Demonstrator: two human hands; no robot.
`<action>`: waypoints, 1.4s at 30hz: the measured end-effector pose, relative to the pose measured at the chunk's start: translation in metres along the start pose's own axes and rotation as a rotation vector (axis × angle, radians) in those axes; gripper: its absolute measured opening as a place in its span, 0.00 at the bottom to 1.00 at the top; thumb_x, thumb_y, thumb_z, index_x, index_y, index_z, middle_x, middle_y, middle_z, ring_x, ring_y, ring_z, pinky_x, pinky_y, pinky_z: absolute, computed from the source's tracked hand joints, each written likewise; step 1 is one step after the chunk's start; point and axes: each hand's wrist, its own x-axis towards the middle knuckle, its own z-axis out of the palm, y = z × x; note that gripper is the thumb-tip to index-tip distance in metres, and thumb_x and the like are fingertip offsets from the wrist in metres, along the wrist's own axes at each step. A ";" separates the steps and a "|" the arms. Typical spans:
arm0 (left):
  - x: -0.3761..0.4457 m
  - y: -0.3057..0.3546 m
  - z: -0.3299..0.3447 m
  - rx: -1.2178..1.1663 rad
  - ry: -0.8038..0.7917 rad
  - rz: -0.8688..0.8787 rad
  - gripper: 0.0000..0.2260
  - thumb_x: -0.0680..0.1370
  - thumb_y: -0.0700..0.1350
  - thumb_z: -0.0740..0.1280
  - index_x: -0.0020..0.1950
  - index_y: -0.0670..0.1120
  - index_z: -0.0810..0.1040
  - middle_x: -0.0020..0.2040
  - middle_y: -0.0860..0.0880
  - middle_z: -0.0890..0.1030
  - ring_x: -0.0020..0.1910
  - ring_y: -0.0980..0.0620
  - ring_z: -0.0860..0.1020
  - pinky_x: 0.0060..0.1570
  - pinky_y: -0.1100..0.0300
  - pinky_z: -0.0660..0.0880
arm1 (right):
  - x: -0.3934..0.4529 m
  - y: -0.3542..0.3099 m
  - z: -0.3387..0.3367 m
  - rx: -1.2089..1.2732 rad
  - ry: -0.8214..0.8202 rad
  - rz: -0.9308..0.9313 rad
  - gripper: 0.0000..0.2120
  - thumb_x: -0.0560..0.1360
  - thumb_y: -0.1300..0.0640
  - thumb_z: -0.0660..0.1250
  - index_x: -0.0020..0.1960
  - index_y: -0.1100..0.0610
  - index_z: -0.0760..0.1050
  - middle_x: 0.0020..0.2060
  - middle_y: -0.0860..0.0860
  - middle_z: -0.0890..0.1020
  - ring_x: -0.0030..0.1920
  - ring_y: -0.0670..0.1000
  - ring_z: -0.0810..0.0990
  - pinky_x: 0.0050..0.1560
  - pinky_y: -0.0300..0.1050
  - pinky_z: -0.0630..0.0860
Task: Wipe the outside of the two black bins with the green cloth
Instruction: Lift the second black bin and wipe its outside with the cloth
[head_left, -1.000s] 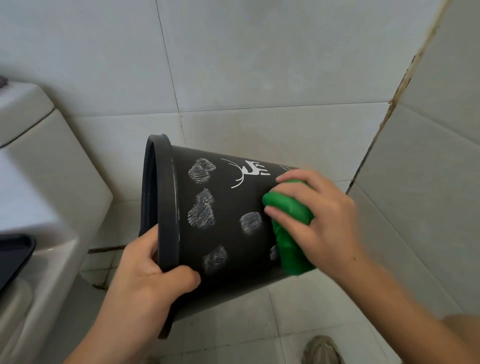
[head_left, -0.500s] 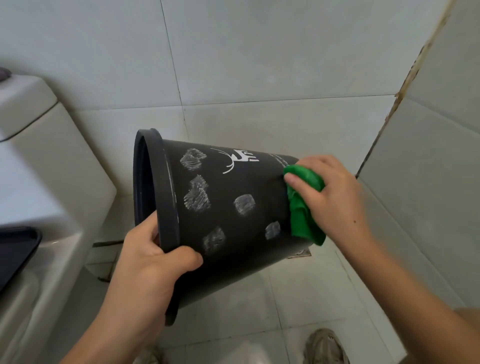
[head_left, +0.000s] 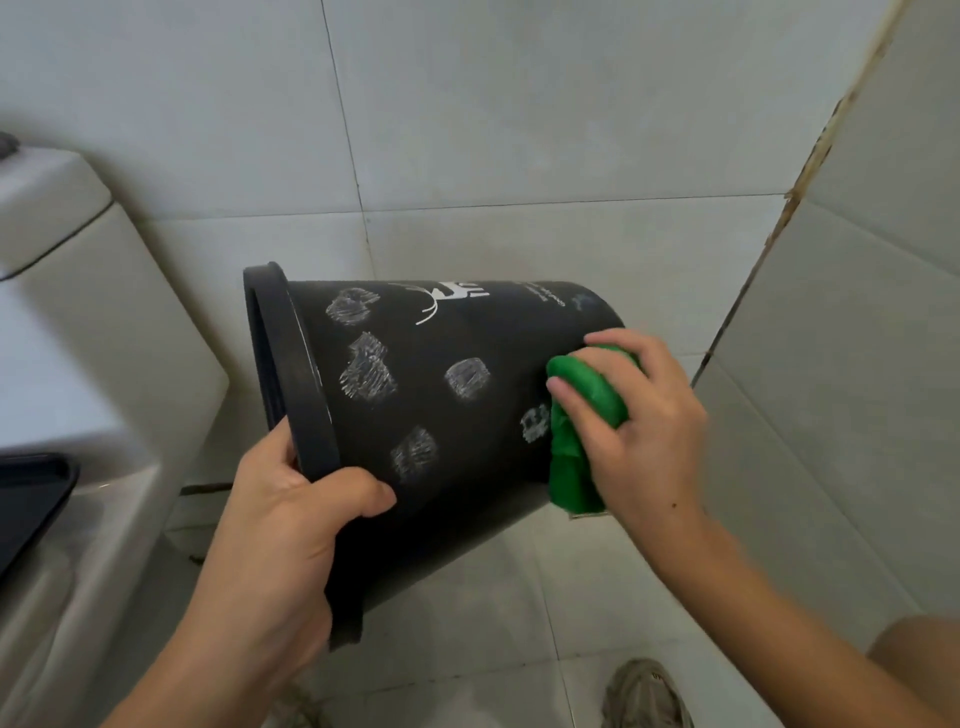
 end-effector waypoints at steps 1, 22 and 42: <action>-0.001 -0.001 0.000 -0.005 0.000 -0.009 0.18 0.57 0.31 0.64 0.43 0.44 0.83 0.44 0.37 0.84 0.40 0.40 0.83 0.38 0.50 0.81 | -0.007 -0.005 0.000 0.003 -0.005 -0.032 0.14 0.75 0.47 0.68 0.49 0.57 0.83 0.53 0.53 0.81 0.51 0.55 0.80 0.52 0.40 0.72; 0.001 -0.003 0.000 -0.019 0.050 -0.046 0.17 0.57 0.32 0.63 0.40 0.45 0.82 0.41 0.40 0.84 0.38 0.41 0.83 0.34 0.53 0.81 | -0.024 -0.002 0.007 0.024 -0.035 -0.090 0.14 0.76 0.48 0.67 0.48 0.58 0.83 0.52 0.53 0.81 0.52 0.53 0.79 0.55 0.33 0.70; -0.005 -0.008 0.010 0.155 -0.026 0.010 0.16 0.57 0.33 0.64 0.34 0.51 0.83 0.30 0.49 0.80 0.30 0.53 0.78 0.28 0.65 0.75 | 0.005 -0.001 0.008 0.098 -0.135 0.099 0.16 0.74 0.41 0.65 0.48 0.53 0.82 0.50 0.46 0.79 0.48 0.48 0.79 0.49 0.47 0.75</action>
